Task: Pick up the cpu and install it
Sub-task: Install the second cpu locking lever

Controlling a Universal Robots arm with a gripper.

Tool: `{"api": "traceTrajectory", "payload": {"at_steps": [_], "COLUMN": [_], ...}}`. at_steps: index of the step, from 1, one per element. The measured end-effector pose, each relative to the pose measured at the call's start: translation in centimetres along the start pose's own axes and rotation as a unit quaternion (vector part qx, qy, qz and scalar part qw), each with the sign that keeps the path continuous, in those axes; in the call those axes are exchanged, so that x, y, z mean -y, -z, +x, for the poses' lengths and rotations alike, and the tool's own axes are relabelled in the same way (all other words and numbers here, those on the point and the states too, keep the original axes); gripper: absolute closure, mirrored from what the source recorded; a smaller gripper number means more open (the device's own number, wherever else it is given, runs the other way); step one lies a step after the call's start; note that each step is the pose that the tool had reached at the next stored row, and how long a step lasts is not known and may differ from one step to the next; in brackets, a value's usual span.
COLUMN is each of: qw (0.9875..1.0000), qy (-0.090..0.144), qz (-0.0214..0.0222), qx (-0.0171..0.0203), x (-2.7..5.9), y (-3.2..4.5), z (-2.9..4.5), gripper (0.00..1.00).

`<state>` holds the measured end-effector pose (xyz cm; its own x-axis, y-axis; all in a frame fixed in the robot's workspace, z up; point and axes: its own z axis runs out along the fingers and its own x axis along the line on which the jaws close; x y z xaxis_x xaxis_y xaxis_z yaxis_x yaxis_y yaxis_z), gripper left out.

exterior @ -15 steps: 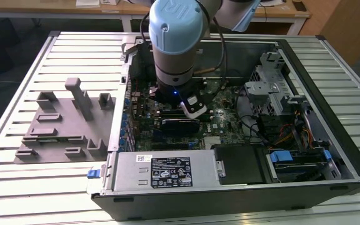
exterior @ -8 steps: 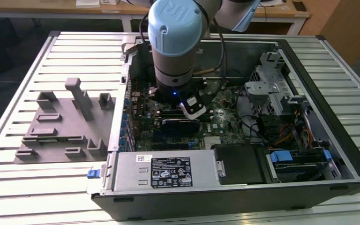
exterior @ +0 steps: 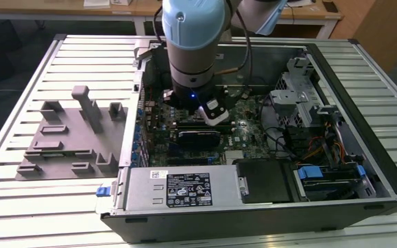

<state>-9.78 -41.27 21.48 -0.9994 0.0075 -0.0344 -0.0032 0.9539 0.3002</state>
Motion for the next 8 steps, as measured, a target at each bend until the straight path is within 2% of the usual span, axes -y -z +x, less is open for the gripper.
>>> {"api": "traceTrajectory", "payload": {"at_steps": [8], "qw": [1.0], "qy": [0.0], "qz": [-0.0001], "qx": [0.0001], "x": [-0.7], "y": [2.2], "z": [-0.08], "gripper": [0.89]}}
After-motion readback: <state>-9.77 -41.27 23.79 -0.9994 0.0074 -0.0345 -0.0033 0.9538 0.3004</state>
